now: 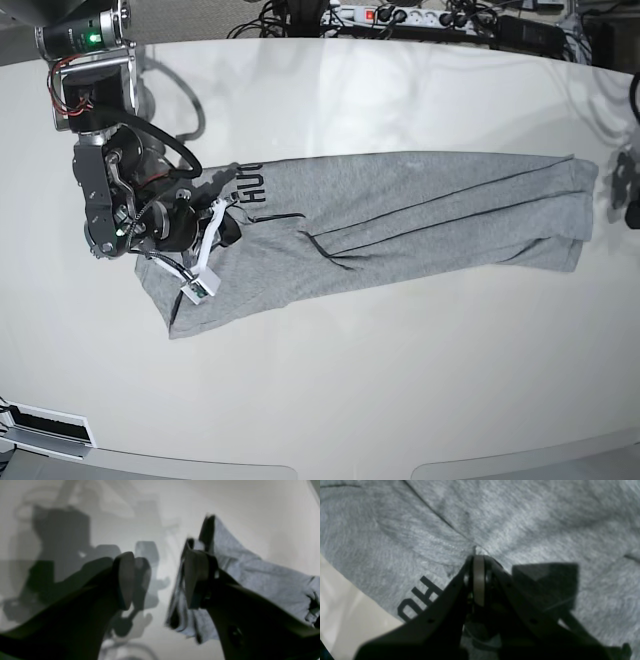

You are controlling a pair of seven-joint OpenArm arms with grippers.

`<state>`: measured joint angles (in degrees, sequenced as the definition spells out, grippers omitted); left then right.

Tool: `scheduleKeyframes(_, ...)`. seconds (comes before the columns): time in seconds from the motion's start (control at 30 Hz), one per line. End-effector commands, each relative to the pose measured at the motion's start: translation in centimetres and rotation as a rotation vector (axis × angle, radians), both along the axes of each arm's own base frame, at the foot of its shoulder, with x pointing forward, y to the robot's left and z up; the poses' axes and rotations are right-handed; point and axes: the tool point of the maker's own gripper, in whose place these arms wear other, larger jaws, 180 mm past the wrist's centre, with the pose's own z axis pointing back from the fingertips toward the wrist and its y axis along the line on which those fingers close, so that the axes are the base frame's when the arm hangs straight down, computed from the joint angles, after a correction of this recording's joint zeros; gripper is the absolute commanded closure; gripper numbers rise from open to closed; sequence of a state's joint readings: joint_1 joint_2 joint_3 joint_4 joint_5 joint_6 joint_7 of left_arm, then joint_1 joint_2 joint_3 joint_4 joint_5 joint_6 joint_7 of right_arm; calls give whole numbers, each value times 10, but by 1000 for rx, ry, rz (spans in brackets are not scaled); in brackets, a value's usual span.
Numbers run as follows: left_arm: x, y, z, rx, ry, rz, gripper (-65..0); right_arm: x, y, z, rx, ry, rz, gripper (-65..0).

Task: Layout the t-shirt on the table in an organized manner, then fold the t-shirt properly
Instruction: 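Grasp the shirt end with the left gripper and lift it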

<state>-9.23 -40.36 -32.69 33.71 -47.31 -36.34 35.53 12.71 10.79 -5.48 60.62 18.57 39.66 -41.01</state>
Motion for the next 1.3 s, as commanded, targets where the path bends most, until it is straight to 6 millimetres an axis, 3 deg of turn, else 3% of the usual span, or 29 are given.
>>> scheduleKeyframes(0.0, 11, 7, 16, 28, -54, -1, -332, 7, -5, 5, -13, -19, -6, 0)
scheduleKeyframes(0.1, 12, -4, 1, 55, -45, -13, -332, 1, -6, 0, -21, 1, -2, 0)
scheduleKeyframes(0.23, 12, -2, -14, 108, -33, 50, -332, -1, -8, -1, -35, 17, 3, 0)
scheduleKeyframes(0.57, 12, -22, -33, 101, -6, 26, -332, 1, -2, 3, 12, 18, -10, 0)
scheduleKeyframes(0.87, 7, -69, -61, 82, 102, -157, -332, 0, 1, 5, 32, 22, -15, 0)
scheduleKeyframes(1.1, -5, -107, -76, -39, 190, -264, -330, 0, 1, 5, 32, 22, -15, 0)
scheduleKeyframes(1.17, -4, -110, -73, -80, 183, -251, -289, 0, 1, 5, 32, 22, -15, 0)
scheduleKeyframes(1.27, -4, -115, -71, -130, 185, -245, -88, 0, 1, 5, 32, 22, -15, 0)
